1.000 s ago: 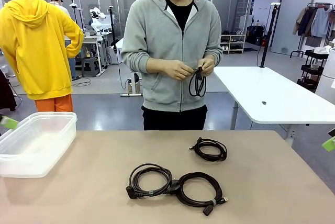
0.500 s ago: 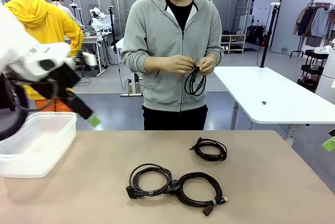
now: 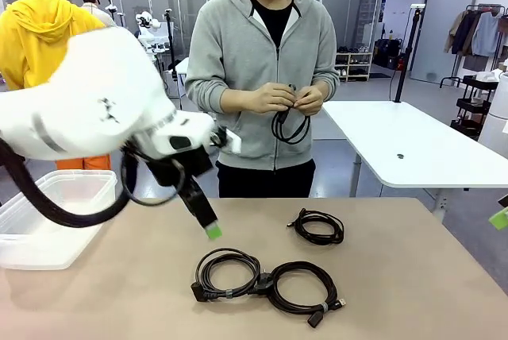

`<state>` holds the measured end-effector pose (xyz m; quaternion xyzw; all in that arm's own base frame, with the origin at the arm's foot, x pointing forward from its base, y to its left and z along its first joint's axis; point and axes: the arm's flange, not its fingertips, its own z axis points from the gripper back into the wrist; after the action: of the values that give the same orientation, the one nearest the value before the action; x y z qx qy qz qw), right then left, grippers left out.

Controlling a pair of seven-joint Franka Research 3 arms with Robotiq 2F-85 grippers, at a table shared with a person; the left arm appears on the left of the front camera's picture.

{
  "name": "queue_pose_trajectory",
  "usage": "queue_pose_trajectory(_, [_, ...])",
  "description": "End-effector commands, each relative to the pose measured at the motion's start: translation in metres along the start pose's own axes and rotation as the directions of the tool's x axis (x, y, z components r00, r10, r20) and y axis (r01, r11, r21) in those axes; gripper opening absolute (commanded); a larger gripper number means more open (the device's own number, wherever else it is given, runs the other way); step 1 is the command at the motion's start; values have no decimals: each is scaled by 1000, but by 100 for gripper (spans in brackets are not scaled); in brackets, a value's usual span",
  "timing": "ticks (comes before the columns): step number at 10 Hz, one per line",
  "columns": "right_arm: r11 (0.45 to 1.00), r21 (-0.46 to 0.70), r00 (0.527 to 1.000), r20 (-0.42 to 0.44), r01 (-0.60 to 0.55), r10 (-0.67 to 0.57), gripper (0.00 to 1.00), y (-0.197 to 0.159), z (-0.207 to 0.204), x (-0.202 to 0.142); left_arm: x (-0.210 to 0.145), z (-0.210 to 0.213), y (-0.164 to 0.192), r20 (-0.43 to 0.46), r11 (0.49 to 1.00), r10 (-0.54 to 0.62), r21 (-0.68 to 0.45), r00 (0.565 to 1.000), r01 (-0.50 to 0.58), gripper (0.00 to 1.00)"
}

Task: Organize and store the cables.
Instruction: Place the Power Cable into the Organizing box.

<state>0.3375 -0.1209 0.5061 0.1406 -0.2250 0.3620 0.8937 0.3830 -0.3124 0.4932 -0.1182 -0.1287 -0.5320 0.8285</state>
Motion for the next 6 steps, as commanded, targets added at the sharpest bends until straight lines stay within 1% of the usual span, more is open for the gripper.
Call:
queue_pose_trajectory(1, [1000,3,1000,-4,-9,9,100,0,2,-2,5,-21,5,-72,991,-132,4,989,133,100])
queue_pose_trajectory(2, [1000,3,1000,-4,-9,9,100,0,2,-2,5,-35,4,-72,978,-209,-36,975,207,100])
queue_pose_trajectory(3, [1000,3,1000,-4,-9,9,100,0,2,-2,4,-45,1,-107,952,-305,-67,946,300,100])
queue_pose_trajectory(4, [1000,3,1000,-4,-9,9,100,0,2,-2,4,-49,-1,-155,937,-350,-68,924,344,100])
queue_pose_trajectory(5, [1000,3,1000,-4,-9,9,100,0,2,-2,6,-54,-2,-158,929,-370,-96,916,358,100])
queue_pose_trajectory(6, [1000,3,1000,-4,-9,9,100,0,2,-2,8,-57,-2,-141,930,-362,-113,921,349,100])
